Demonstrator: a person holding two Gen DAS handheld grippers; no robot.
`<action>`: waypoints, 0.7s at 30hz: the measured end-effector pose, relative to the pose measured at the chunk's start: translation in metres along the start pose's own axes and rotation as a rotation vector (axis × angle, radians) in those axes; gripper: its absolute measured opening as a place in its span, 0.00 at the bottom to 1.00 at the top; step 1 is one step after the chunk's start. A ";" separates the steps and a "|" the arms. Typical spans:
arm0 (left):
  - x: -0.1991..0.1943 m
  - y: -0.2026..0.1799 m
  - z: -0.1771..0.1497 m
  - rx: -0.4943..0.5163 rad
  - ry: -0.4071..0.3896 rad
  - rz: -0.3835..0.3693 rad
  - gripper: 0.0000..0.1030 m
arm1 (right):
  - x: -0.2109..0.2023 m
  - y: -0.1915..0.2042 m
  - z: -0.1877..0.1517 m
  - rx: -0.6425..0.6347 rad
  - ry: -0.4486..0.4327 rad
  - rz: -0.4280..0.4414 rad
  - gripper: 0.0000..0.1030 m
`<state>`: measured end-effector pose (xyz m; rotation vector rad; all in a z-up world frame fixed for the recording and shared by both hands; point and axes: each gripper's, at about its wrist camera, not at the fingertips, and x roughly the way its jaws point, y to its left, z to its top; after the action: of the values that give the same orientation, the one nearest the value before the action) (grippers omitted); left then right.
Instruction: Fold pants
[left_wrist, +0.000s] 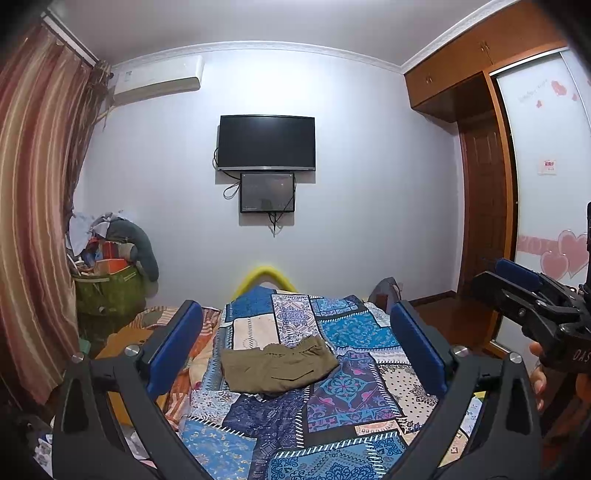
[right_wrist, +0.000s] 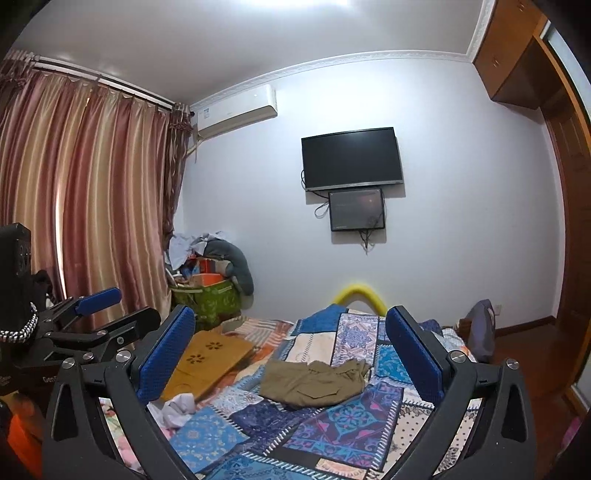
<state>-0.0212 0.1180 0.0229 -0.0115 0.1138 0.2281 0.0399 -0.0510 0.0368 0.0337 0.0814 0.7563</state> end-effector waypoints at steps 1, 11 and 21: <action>0.000 0.000 0.000 0.001 0.000 0.000 1.00 | 0.000 0.000 0.000 0.000 0.002 0.000 1.00; 0.004 0.001 -0.003 0.003 0.007 0.004 1.00 | -0.001 -0.002 0.001 0.006 0.012 -0.002 1.00; 0.007 0.000 -0.007 -0.004 0.013 -0.001 1.00 | 0.000 -0.002 0.001 0.016 0.029 0.000 1.00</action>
<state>-0.0148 0.1190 0.0155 -0.0166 0.1263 0.2270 0.0418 -0.0524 0.0380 0.0376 0.1155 0.7564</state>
